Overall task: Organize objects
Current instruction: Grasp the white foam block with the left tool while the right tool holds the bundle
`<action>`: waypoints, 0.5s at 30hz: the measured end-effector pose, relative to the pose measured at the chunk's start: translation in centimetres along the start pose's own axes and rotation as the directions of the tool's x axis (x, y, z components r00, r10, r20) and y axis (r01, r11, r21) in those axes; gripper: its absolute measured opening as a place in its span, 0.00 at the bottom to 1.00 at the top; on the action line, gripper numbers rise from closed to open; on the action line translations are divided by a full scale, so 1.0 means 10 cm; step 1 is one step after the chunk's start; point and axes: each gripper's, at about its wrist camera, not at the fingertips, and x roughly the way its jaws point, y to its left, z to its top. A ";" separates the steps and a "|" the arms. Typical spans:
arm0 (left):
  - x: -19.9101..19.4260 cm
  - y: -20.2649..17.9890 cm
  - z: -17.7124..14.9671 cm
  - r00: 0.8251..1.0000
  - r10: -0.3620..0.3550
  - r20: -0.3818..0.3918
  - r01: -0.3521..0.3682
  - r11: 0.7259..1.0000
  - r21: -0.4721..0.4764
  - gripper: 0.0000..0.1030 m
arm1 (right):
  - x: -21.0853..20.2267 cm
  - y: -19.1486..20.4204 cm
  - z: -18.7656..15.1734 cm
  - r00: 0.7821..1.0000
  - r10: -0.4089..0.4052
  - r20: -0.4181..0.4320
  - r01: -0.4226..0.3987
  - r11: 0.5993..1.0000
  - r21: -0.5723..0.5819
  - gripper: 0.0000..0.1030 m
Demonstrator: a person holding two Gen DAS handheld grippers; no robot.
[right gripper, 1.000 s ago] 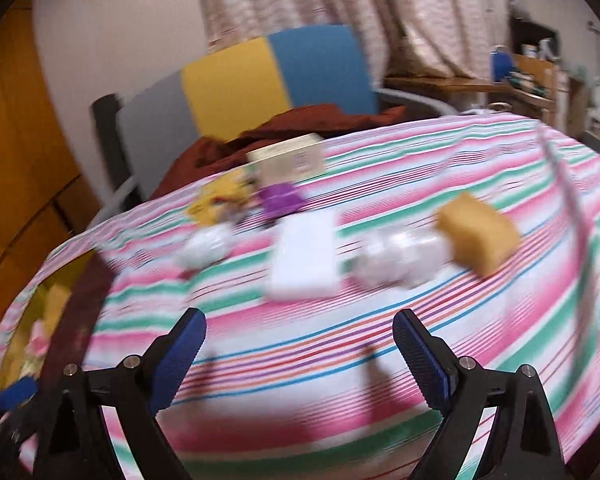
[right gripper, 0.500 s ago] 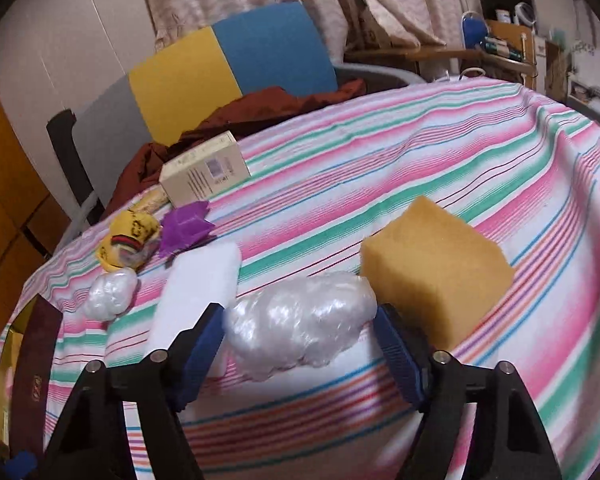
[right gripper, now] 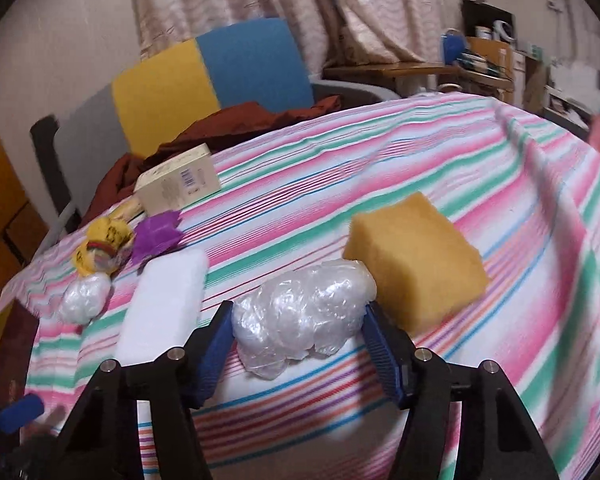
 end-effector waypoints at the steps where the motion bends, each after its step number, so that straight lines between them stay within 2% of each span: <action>1: 0.05 -0.04 0.06 1.000 -0.001 0.002 0.001 1.000 0.000 0.73 | -0.01 -0.06 0.00 1.000 -0.014 0.013 0.013 0.999 0.034 0.61; 7: 0.43 -0.29 0.36 1.000 0.002 -0.018 -0.001 1.000 0.026 0.73 | -0.10 -0.27 -0.03 0.997 -0.037 0.062 0.028 0.989 0.148 0.61; 13: 0.72 -0.40 0.43 0.999 0.018 -0.039 -0.016 0.998 0.062 0.73 | -0.08 -0.27 -0.02 0.997 -0.046 0.068 0.035 0.987 0.159 0.61; 15: 0.79 -0.36 0.42 0.998 0.049 -0.045 -0.046 0.997 0.063 0.73 | -0.07 -0.28 -0.02 0.997 -0.049 0.066 0.038 0.985 0.165 0.61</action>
